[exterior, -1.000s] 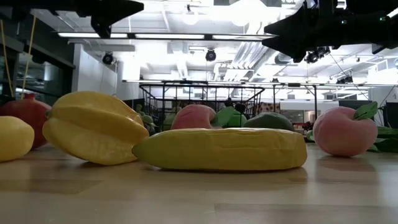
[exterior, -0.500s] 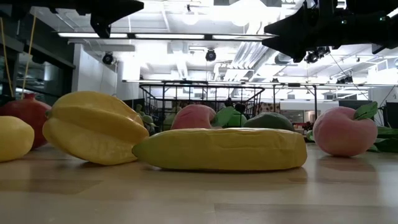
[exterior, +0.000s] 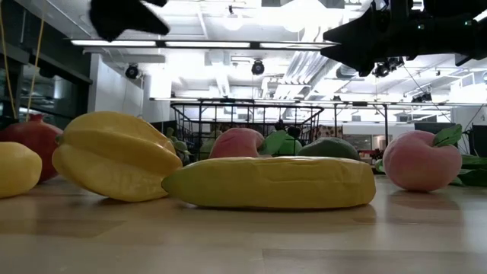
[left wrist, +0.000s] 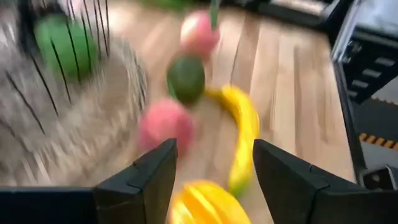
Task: Build produce basket
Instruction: Put the starfruit into the black wire basket
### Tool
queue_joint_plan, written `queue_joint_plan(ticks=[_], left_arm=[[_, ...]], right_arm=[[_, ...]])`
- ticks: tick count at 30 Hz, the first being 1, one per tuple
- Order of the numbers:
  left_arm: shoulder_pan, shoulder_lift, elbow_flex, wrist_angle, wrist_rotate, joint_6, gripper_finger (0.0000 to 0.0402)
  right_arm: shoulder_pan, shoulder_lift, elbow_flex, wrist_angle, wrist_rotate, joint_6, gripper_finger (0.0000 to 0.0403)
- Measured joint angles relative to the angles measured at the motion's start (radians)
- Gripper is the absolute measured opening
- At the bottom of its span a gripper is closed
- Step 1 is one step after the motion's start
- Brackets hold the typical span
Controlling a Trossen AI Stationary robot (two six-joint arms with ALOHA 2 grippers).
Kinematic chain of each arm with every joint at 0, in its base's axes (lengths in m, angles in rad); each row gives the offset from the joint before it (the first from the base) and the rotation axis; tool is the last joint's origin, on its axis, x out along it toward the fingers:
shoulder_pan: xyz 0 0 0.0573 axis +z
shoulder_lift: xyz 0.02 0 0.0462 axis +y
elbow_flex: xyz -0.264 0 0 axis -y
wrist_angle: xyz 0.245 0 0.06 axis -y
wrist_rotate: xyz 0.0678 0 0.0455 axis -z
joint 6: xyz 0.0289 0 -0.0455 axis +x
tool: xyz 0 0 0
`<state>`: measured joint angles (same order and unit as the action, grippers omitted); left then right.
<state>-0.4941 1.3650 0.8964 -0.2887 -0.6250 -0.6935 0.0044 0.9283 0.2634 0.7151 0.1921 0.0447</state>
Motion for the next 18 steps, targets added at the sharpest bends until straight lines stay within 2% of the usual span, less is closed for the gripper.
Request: queue_joint_plan(ticks=[3,10,18], left_arm=[[-0.036,0.083,0.043,-0.053,-0.006,-0.160,0.0200],[-0.046,0.264,0.068,-0.052,-0.008,-0.340,0.0200],[-0.014,0.346,0.068,-0.051,0.025,-0.407,0.0200]], right_arm=[[0.000,0.000,0.000,0.000,0.000,0.000,0.0236],[0.000,0.000,0.000,0.000,0.000,0.000,0.0236],[0.000,0.000,0.000,0.000,0.000,0.000,0.0236]])
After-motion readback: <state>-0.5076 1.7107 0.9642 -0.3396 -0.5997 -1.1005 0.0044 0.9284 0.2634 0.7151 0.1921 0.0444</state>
